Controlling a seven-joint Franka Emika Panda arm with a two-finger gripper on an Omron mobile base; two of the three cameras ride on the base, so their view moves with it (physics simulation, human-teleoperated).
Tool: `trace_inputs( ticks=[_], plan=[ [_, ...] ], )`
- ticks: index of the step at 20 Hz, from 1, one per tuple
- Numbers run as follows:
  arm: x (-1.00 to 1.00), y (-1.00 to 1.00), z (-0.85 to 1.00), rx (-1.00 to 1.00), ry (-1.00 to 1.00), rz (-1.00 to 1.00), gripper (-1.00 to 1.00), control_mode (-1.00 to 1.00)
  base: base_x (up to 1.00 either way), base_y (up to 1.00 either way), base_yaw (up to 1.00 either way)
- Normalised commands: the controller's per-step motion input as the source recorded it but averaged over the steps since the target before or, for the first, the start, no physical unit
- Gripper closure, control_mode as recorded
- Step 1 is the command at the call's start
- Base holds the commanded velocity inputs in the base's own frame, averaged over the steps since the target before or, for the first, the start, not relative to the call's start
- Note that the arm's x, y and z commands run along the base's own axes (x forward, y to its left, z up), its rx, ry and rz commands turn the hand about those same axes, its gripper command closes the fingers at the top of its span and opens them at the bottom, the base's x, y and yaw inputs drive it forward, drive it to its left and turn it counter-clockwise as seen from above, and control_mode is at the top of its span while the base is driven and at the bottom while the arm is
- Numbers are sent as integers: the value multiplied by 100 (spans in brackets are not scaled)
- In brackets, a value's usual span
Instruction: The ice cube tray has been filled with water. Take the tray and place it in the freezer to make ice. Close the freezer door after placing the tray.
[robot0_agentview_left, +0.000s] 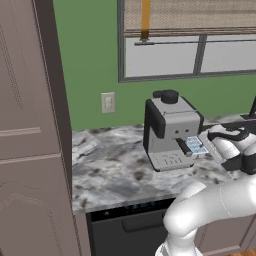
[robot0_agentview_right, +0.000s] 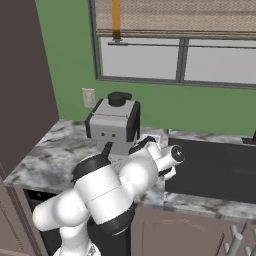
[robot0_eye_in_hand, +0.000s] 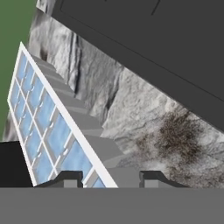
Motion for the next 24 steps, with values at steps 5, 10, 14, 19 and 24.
trace_inputs(
  ticks=[5, 10, 14, 19, 24],
  plan=[
    [-31, -18, 36, 1, -10, 13, 100, -100, 0, 0, 0],
    [-36, -45, 45, 2, -11, 8, 100, -100, 0, 0, 0],
    [-42, -52, 47, 1, -8, 6, 100, -100, 0, 0, 0],
    [-34, -42, 48, 0, 0, 2, 100, -100, 0, 0, 0],
    [-43, -26, 44, 0, 0, 3, 100, -100, 0, 0, 0]
  ],
)
